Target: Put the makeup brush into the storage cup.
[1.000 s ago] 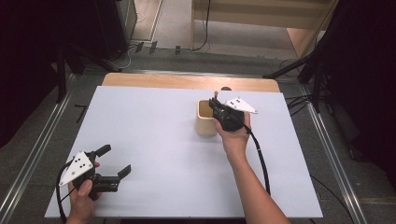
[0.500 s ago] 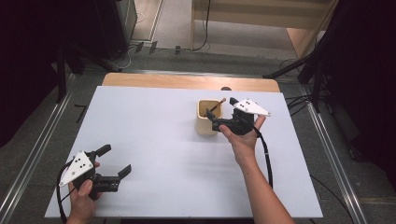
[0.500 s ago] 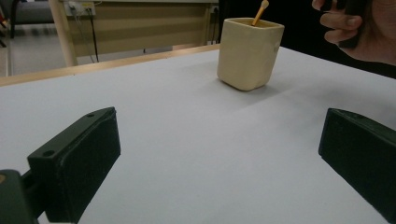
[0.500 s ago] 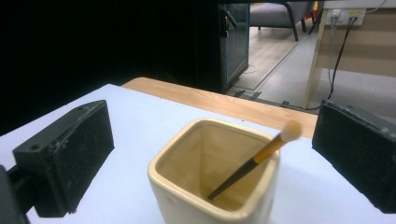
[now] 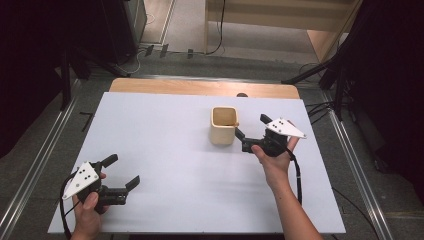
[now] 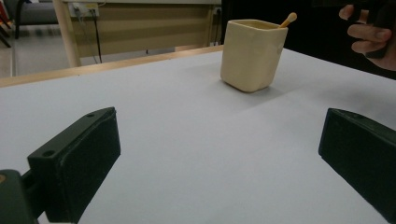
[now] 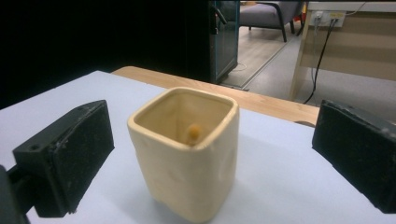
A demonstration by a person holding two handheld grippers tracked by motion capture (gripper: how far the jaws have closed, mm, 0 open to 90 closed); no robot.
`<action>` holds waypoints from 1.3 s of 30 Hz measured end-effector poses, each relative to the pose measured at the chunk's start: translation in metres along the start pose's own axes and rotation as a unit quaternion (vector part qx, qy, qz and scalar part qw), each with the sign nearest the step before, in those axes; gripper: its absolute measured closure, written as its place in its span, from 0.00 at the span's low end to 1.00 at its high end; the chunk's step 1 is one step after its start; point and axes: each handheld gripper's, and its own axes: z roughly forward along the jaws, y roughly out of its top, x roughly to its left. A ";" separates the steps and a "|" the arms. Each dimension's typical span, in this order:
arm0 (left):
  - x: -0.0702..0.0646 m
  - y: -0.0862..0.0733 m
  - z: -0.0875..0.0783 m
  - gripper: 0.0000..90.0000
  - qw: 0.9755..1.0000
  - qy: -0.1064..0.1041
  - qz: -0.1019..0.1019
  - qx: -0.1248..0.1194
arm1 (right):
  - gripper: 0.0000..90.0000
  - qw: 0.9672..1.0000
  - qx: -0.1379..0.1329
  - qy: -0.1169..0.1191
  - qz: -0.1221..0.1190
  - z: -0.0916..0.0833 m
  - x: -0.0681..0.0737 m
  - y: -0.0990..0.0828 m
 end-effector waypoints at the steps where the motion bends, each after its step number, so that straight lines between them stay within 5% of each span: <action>1: 0.000 0.000 0.000 0.00 1.000 0.000 0.000 0.000 | 0.00 1.000 -0.001 0.001 0.000 -0.002 -0.001 -0.001; 39: -0.002 0.001 -0.001 0.00 1.000 -0.003 0.007 -0.008 | 0.00 0.999 -0.001 -0.033 0.020 -0.086 -0.036 -0.054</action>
